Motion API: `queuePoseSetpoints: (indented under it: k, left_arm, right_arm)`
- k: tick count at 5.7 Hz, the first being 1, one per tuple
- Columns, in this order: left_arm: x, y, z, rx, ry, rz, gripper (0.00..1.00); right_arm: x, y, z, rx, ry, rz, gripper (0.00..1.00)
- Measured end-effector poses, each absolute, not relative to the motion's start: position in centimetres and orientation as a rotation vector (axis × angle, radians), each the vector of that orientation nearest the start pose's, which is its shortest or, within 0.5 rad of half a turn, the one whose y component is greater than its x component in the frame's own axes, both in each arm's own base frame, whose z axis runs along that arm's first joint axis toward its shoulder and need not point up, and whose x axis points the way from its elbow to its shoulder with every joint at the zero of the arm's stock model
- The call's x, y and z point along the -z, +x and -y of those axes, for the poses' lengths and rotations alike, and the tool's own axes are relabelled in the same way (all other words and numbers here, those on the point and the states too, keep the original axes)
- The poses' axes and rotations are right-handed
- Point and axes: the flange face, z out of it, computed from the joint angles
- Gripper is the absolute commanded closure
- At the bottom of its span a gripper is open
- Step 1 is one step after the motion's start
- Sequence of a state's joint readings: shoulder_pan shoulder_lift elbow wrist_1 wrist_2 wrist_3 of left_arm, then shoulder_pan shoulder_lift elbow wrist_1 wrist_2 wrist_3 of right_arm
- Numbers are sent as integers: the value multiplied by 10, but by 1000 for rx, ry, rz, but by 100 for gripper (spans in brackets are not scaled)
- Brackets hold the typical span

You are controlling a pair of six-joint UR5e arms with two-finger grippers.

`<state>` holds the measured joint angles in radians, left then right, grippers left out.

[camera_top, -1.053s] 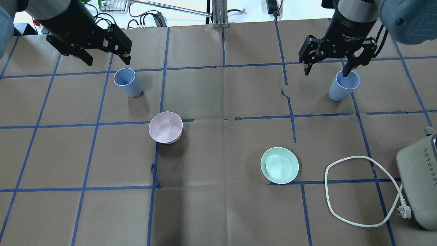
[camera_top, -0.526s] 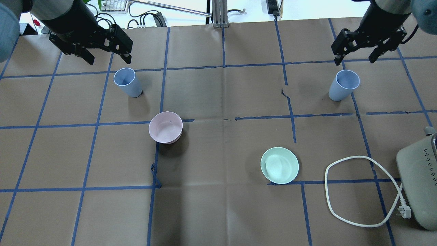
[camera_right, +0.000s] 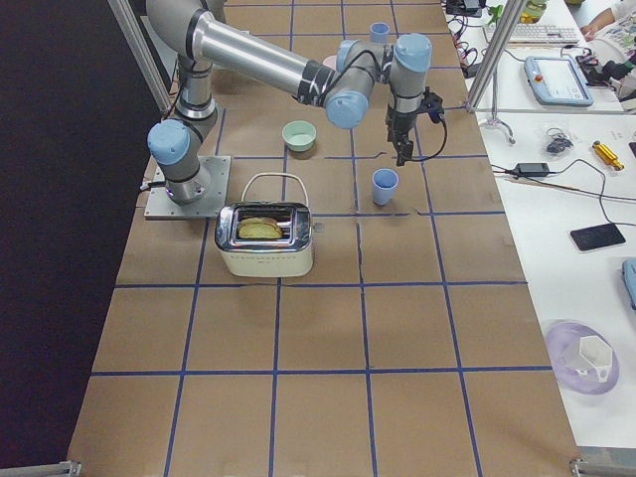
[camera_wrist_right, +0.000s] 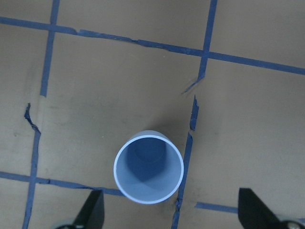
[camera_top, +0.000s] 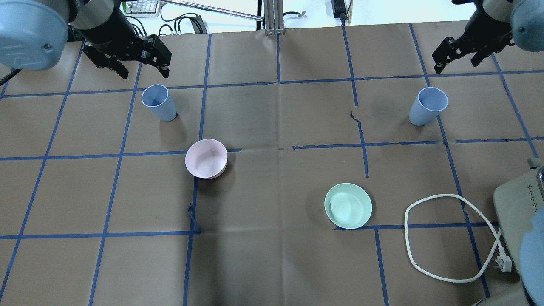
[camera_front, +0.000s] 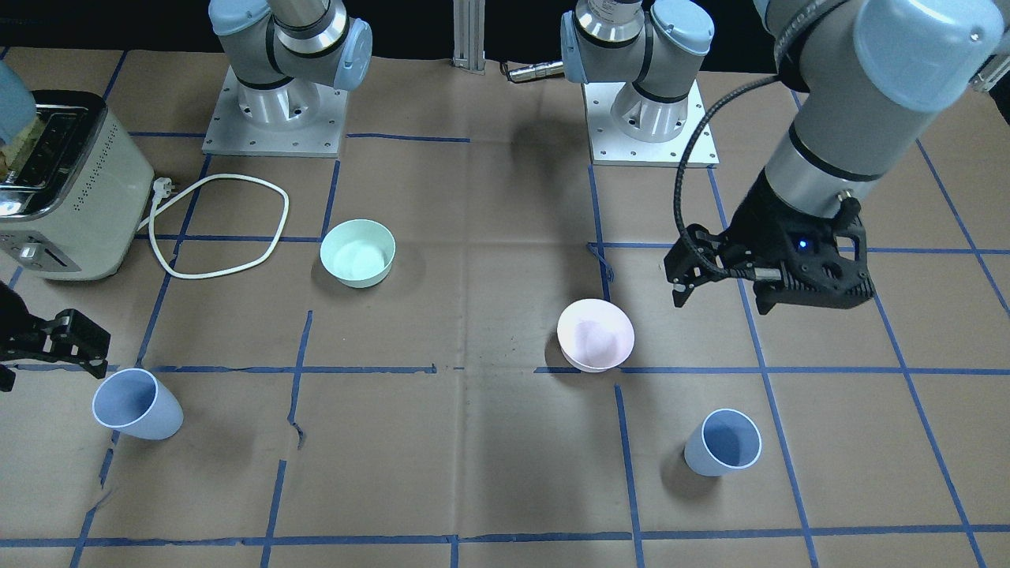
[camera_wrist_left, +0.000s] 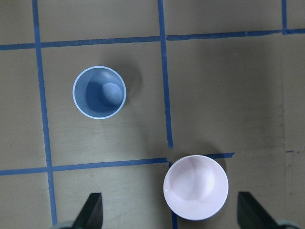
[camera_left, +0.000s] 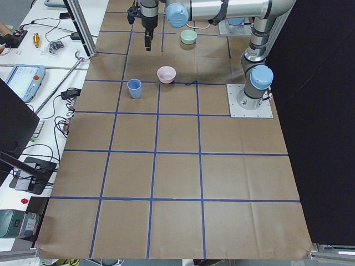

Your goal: Stack blue cups with both arms

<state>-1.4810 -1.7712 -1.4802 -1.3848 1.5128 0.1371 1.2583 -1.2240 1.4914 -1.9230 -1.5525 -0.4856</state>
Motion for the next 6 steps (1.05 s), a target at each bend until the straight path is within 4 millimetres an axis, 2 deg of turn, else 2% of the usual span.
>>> queuePoseSetpoints:
  k: [1,3,4,5,6]
  left_arm:
    - [-414,-74,612,103,57,-3190,1]
    - [-353,-65,644,57,52,-3192,1]
    - [-328,-63,655,40,54,-3189,1]
    - [-304,-63,666,38,58,-3186,1]
    - [-277,-62,674,17,61,-3187,5]
  right_arm:
    - [-338,-79,651,114,-281,-3139,0]
    - [-287,-90,657,6,-262,-3120,0]
    - [-266,-89,653,-49,-248,-3108,18]
    - [-253,-87,648,-85,-224,-3099,60]
    - [-251,-86,646,-96,-201,-3099,88]
